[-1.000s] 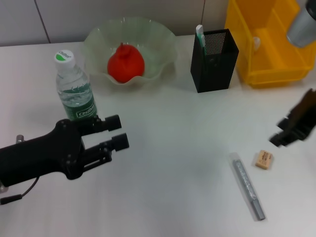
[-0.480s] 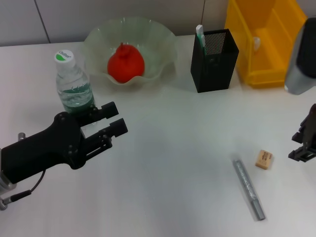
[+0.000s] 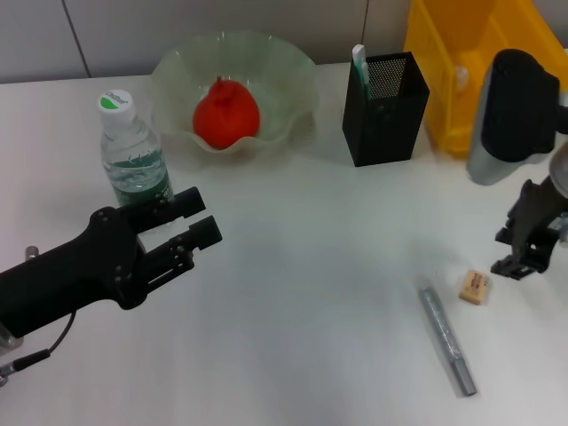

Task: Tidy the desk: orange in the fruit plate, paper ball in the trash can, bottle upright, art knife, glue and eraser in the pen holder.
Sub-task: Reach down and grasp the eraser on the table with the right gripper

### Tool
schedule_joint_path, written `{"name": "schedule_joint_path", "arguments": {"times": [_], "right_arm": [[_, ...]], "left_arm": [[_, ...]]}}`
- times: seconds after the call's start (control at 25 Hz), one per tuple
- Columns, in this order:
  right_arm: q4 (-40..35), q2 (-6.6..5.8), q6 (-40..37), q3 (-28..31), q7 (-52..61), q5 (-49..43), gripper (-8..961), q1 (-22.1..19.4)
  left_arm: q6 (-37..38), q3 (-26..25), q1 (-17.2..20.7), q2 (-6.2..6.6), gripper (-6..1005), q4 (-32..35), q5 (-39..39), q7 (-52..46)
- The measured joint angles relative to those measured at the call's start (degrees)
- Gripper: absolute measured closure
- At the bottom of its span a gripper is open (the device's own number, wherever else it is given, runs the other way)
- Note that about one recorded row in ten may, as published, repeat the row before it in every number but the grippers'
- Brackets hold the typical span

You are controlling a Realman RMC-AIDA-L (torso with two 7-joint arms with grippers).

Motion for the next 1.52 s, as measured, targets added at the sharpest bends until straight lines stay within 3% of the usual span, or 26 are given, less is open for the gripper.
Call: {"name": "schedule_joint_path", "arguments": {"times": [0.36,0.96,1.52], "right_arm": [[-1.90,0.44,3.53,-5.99,5.00,-2.53,513,-1.19],[-4.40,0.02,-6.25,0.84,8.00,5.19,495,0.64],[-0.25,0.07,-3.85,0.71,7.66,4.85,500,0.17]], "left_arm": [[-0.16,-0.52,0.04,0.20,517,0.03,-0.29,-0.12],[-0.29,-1.92,-0.11,0.36,516,0.35,-0.66,-0.22],[-0.05,-1.86,1.24,0.36,517,0.06,-0.63,-0.25]]}}
